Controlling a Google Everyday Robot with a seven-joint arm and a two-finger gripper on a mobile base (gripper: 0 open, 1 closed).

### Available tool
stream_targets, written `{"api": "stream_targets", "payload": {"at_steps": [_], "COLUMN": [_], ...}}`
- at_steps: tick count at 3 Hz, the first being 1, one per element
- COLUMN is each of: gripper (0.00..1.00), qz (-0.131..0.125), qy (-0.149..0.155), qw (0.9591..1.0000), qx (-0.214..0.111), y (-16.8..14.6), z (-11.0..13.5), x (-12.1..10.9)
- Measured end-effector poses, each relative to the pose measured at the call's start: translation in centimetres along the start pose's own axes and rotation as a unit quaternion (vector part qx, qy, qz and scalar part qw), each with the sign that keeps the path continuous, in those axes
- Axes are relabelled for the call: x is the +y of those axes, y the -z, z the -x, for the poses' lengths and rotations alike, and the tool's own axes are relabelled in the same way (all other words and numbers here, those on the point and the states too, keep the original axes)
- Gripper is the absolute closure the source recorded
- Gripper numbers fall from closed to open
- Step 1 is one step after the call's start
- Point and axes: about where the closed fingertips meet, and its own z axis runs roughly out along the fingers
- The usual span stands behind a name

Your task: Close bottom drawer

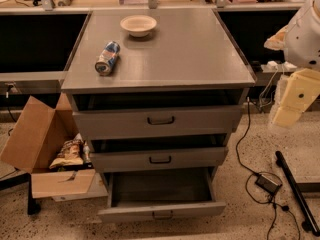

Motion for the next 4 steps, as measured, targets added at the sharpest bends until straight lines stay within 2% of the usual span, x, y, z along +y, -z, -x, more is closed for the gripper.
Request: {"api": "stream_targets", "payload": {"at_steps": [1, 3, 4], "gripper": [0.00, 0.00, 0.00], "qz": [-0.003, 0.069, 0.106], "qy": [0.008, 0.036, 0.039], "qw": [1.0000, 0.9970, 0.9934], "qx": [0.003, -0.002, -0.019], "y": [-0.5, -13.7, -20.0], "z": [0.3, -2.0, -3.3], "x": [0.4, 4.9, 7.7]}}
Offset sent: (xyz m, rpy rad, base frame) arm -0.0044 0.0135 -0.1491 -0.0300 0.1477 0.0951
